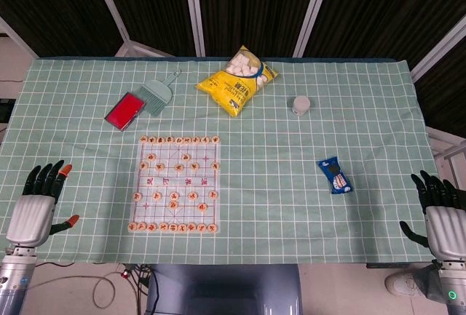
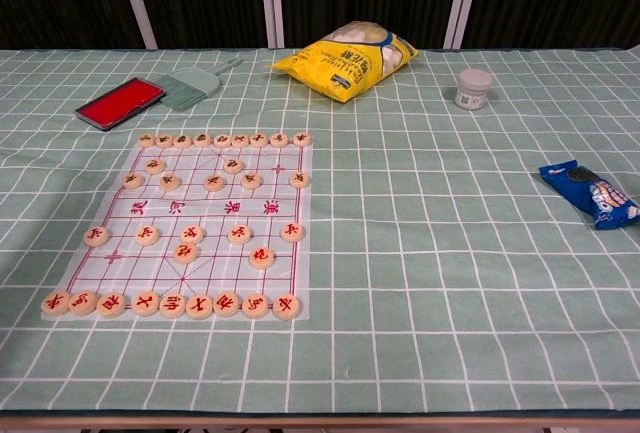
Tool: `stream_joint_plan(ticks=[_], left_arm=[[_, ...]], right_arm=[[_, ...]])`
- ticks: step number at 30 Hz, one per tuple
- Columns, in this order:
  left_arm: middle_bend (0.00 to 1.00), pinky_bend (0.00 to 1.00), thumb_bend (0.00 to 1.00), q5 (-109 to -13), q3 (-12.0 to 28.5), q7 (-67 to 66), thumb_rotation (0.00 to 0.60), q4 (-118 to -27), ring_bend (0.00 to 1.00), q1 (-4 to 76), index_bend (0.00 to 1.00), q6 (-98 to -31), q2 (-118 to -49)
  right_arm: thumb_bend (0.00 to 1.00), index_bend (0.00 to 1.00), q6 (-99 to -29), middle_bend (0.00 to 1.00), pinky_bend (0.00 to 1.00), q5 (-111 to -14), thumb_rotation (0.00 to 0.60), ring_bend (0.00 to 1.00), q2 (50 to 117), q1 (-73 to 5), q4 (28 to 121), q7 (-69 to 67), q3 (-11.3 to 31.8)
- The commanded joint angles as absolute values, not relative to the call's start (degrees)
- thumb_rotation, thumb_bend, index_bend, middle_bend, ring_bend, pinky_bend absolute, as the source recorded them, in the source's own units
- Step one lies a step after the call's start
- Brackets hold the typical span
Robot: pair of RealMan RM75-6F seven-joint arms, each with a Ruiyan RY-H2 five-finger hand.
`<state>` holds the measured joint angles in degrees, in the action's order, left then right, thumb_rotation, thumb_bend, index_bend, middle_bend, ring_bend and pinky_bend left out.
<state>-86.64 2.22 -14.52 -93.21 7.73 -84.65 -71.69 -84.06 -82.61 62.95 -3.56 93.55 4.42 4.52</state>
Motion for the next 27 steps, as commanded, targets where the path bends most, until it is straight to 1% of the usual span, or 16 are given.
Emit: stream_joint_plan(ticks=[1,27], left_arm=[[0.00,0.00,0.00,-86.63,2.22,-14.53,0.600,-93.20,0.00,7.73,0.00,-84.63,-71.69],[0.00,0.00,0.00,-86.35,2.15,-14.50,0.600,-93.42,0.00,8.10,0.00,-83.70,-71.45]], right_arm=[[0.27,0.00,-84.07,0.00,0.00,-82.63,0.600,0.00,62.95,-3.56,93.55,4.40,4.51],[0.27,0.00,-83.80,0.00,0.00,-81.86,0.600,0.00,62.99,-3.60,93.65,4.43,4.77]])
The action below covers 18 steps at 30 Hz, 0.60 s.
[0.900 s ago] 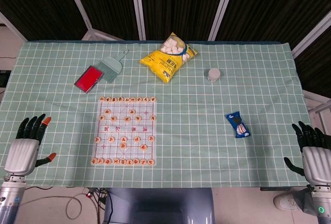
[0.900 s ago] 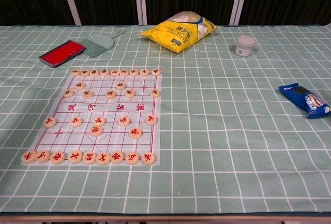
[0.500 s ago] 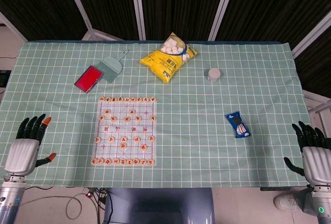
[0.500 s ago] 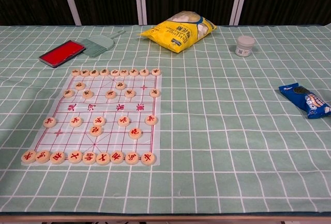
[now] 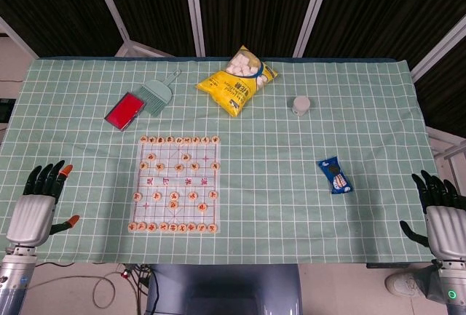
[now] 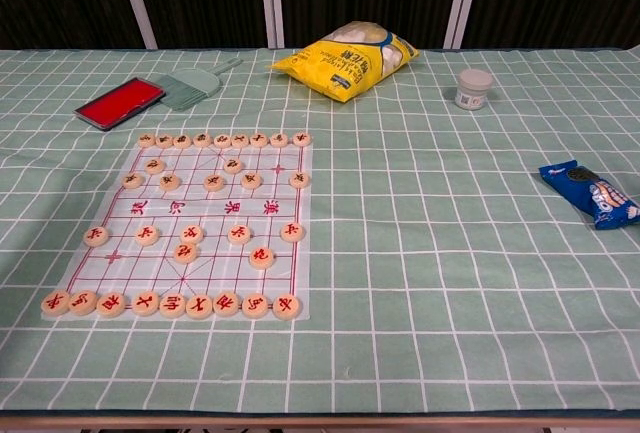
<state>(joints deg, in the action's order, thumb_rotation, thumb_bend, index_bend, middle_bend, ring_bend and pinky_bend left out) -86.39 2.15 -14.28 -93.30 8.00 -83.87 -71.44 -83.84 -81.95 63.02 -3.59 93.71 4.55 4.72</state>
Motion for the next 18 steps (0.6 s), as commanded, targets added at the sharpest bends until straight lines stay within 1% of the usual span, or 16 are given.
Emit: stream_joint_plan(ticks=[1,7,8,10,11,12,13,15,16,18], left_arm=[[0.00,0.00,0.00,-86.32,2.16,-14.65,0.600,-93.53,0.00,8.15,0.00,-83.62,-71.48],[0.00,0.01,0.00,-87.07,2.15,-16.32,0.600,-94.08,0.00,8.42,0.00,-83.84,-71.43],[0.00,0.04,0.00,-87.40,2.18,-16.73,0.600,-94.24,0.00,8.53,0.00,-83.96,-71.39],[0.07,0.16,0.00,-87.97,2.27,-17.30,0.600,-94.58,0.06,8.78,0.00,-84.11,-71.35],[0.15,0.26,0.00,-88.37,2.33,-17.65,0.600,-94.69,0.15,8.95,0.01,-84.19,-71.35],[0.26,0.37,0.00,-88.82,2.38,-18.09,0.600,-94.77,0.26,9.16,0.02,-84.24,-71.34],[0.33,0.44,0.00,-89.36,2.43,-18.71,0.600,-94.83,0.34,9.49,0.03,-84.14,-71.36],[0.55,0.62,0.01,-89.91,2.56,-19.98,0.600,-95.32,0.54,10.35,0.07,-83.26,-71.43],[0.65,0.68,0.02,-90.04,2.65,-20.41,0.600,-95.82,0.62,11.01,0.10,-82.32,-71.50],[0.78,0.78,0.04,-89.92,2.91,-21.57,0.600,-96.99,0.74,12.44,0.15,-80.16,-71.58]], right_arm=[[0.27,0.00,-83.78,0.00,0.00,-81.80,0.600,0.00,62.95,-3.59,93.61,4.32,4.79],[0.27,0.00,-83.67,0.00,0.00,-81.97,0.600,0.00,62.77,-3.58,93.66,3.87,4.67],[0.27,0.00,-83.74,0.00,0.00,-82.10,0.600,0.00,62.73,-3.56,93.70,3.85,4.64],[0.27,0.00,-83.82,0.00,0.00,-82.22,0.600,0.00,62.69,-3.52,93.75,3.73,4.60],[0.27,0.00,-83.81,0.00,0.00,-82.22,0.600,0.00,62.67,-3.51,93.79,3.66,4.59],[0.27,0.00,-83.78,0.00,0.00,-82.21,0.600,0.00,62.66,-3.52,93.83,3.64,4.58],[0.27,0.00,-83.75,0.00,0.00,-82.21,0.600,0.00,62.64,-3.52,93.85,3.63,4.57],[0.27,0.00,-83.68,0.00,0.00,-82.19,0.600,0.00,62.61,-3.53,93.92,3.60,4.54],[0.27,0.00,-83.65,0.00,0.00,-82.15,0.600,0.00,62.59,-3.53,93.95,3.58,4.55],[0.27,0.00,-83.58,0.00,0.00,-82.01,0.600,0.00,62.54,-3.53,94.00,3.47,4.59]])
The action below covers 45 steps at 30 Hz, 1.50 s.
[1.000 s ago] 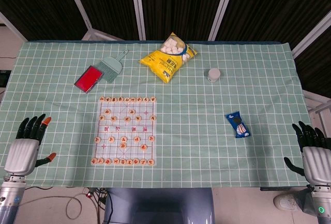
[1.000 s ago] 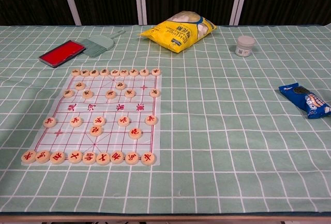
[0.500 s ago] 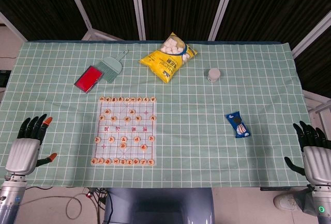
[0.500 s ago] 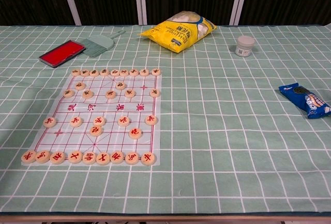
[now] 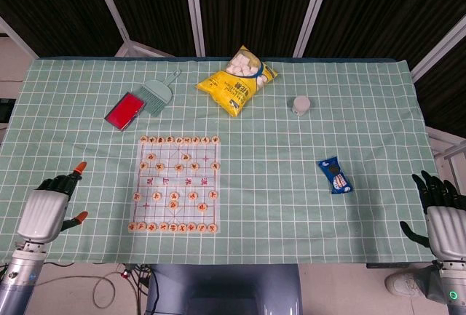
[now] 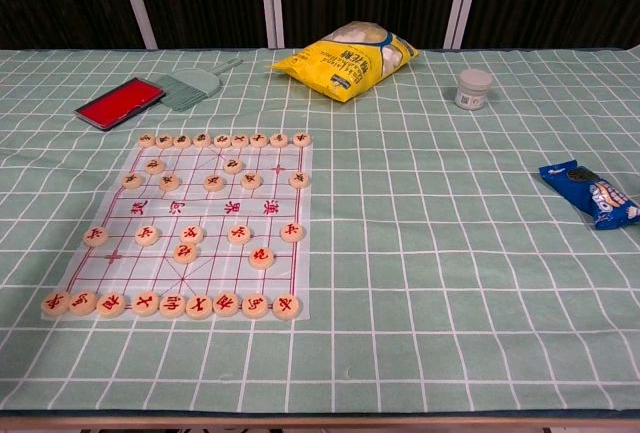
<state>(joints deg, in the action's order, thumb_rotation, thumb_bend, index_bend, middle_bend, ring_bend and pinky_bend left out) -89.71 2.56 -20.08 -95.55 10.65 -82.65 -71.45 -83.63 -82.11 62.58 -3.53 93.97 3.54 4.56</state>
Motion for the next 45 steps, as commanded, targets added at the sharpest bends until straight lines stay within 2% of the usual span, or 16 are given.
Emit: stream_joint_plan(ticks=[1,3,7,12,18,22,29,45], left_arm=[[0.85,0.82,0.06,-89.54,3.10,-22.27,0.600,-97.74,0.79,13.14,0.19,-78.96,-71.58],[0.93,0.88,0.07,-88.77,3.44,-23.39,0.600,-99.21,0.87,14.69,0.24,-76.32,-71.73],[0.99,0.92,0.09,-85.23,4.40,-26.56,0.600,-102.13,0.92,18.31,0.29,-69.60,-71.87],[1.00,0.95,0.10,-80.80,5.76,-31.57,0.600,-103.79,0.95,23.27,0.38,-62.20,-72.83],[1.00,0.95,0.11,-77.98,6.04,-35.91,0.600,-103.28,0.96,27.14,0.39,-57.90,-75.21],[1.00,0.95,0.14,-76.48,5.65,-37.71,0.600,-102.28,0.96,28.98,0.42,-55.80,-76.95],[1.00,0.95,0.14,-75.51,4.54,-40.01,0.600,-99.28,0.96,32.43,0.45,-52.04,-79.34],[1.00,0.95,0.16,-75.07,3.26,-38.75,0.600,-93.42,0.96,36.01,0.48,-50.69,-83.47]], right_arm=[[0.27,0.00,-83.53,0.00,0.00,-81.93,0.600,0.00,62.52,-3.52,94.04,3.41,4.60],[0.27,0.00,-83.43,0.00,0.00,-81.81,0.600,0.00,62.49,-3.54,94.08,3.31,4.63],[0.27,0.00,-83.17,0.00,0.00,-81.57,0.600,0.00,62.41,-3.58,94.21,3.10,4.65],[0.27,0.00,-82.93,0.00,0.00,-81.31,0.600,0.00,62.24,-3.60,94.36,2.65,4.69],[0.27,0.00,-82.58,0.00,0.00,-81.06,0.600,0.00,62.06,-3.66,94.47,2.06,4.73],[0.27,0.00,-82.49,0.00,0.00,-81.01,0.600,0.00,61.98,-3.67,94.57,1.84,4.74],[0.27,0.00,-82.32,0.00,0.00,-80.77,0.600,0.00,61.87,-3.69,94.67,1.44,4.80],[0.27,0.00,-82.17,0.00,0.00,-80.52,0.600,0.00,61.77,-3.72,94.77,1.07,4.88]])
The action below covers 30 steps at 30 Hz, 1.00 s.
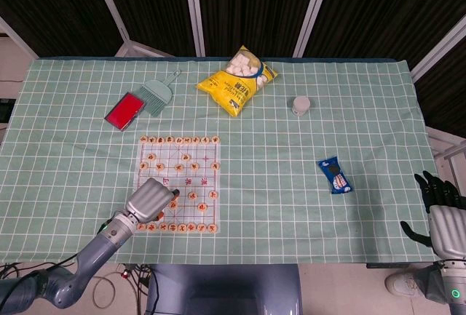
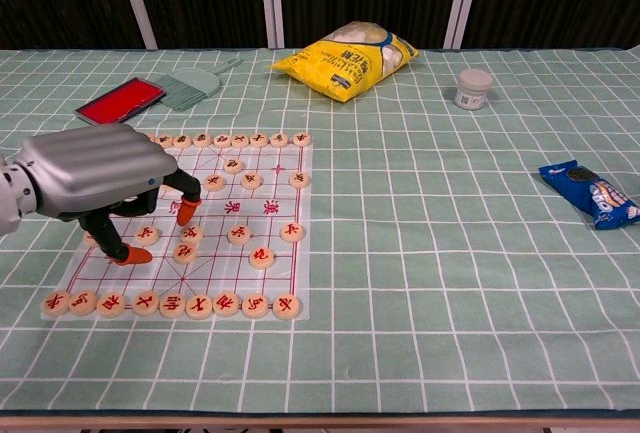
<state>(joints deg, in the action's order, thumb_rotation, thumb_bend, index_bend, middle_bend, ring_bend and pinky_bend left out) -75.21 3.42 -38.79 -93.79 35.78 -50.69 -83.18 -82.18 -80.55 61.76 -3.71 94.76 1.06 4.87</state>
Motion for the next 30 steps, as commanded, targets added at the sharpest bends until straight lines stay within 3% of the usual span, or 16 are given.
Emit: stream_joint_plan(ticks=[1,30], left_arm=[[1.00,0.95,0.16,-74.94,3.16,-38.72,0.600,-93.17,0.96,36.12,0.48,-50.73,-83.66],[1.00,0.95,0.20,-72.37,1.57,-37.95,0.600,-89.02,0.96,38.83,0.48,-51.03,-87.75]], right_arm=[[0.27,0.00,-82.16,0.00,0.00,-80.50,0.600,0.00,61.77,-3.72,94.76,1.08,4.89],[0.27,0.00,-81.99,0.00,0.00,-80.04,0.600,0.00,61.79,-3.73,94.89,0.94,5.00]])
